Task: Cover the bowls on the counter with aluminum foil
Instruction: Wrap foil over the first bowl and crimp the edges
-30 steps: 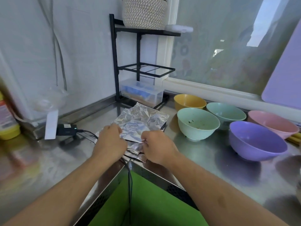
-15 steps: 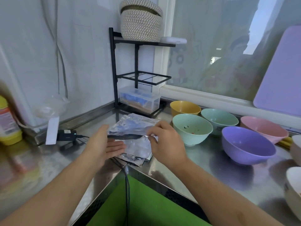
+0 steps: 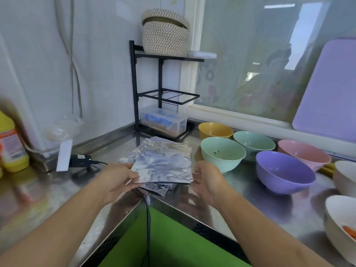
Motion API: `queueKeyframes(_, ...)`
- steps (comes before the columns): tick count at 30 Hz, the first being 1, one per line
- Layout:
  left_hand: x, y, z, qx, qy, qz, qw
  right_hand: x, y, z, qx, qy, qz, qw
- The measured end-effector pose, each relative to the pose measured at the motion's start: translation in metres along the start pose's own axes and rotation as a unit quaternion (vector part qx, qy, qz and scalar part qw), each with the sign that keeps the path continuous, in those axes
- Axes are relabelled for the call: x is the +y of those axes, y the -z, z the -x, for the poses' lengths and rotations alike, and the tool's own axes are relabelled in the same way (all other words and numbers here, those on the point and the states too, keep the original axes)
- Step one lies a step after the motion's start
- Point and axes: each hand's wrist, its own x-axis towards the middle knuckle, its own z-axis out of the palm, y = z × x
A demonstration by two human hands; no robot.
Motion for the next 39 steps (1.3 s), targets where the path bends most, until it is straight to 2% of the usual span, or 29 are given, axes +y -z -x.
queueKeyframes(2,0.004,0.000,0.013,-0.032,-0.014,-0.068,0.997,0.001,-0.005,-0.003,0.012,-0.006,0.025,1.000)
queueKeyframes(5,0.012,0.008,0.031,-0.090,-0.023,-0.125,0.988,-0.003,-0.005,0.005,0.005,0.044,0.128,0.991)
queueKeyframes(7,0.016,0.011,0.040,-0.130,-0.024,-0.143,0.981,-0.011,-0.001,0.016,0.000,0.088,0.155,0.984)
queueKeyframes(9,0.018,0.006,0.049,-0.155,-0.030,-0.141,0.977,-0.019,0.008,0.032,-0.019,0.119,0.175,0.977)
queueKeyframes(13,0.019,-0.022,0.063,-0.158,-0.063,-0.089,0.982,-0.041,0.041,0.064,-0.033,0.159,0.196,0.967)
queueKeyframes(17,0.017,-0.069,0.088,-0.196,-0.099,-0.076,0.973,-0.062,0.091,0.095,-0.008,0.190,0.183,0.964)
queueKeyframes(21,0.011,-0.132,0.117,-0.261,-0.118,-0.090,0.954,-0.078,0.155,0.135,0.072,0.226,0.197,0.951)
queueKeyframes(24,-0.001,-0.184,0.145,-0.293,-0.121,-0.115,0.941,-0.084,0.205,0.169,0.088,0.210,0.145,0.963)
queueKeyframes(26,-0.013,-0.216,0.162,-0.311,-0.114,-0.120,0.936,-0.087,0.238,0.189,0.133,0.201,0.130,0.962)
queueKeyframes(28,-0.027,-0.247,0.175,-0.333,-0.119,-0.141,0.925,-0.086,0.273,0.208,0.187,0.201,0.147,0.950)
queueKeyframes(32,-0.059,-0.301,0.190,-0.350,-0.100,-0.202,0.909,-0.081,0.332,0.230,0.229,0.163,0.189,0.941)
queueKeyframes(39,-0.087,-0.349,0.182,-0.265,-0.094,-0.277,0.919,-0.067,0.374,0.211,0.258,0.089,0.232,0.934)
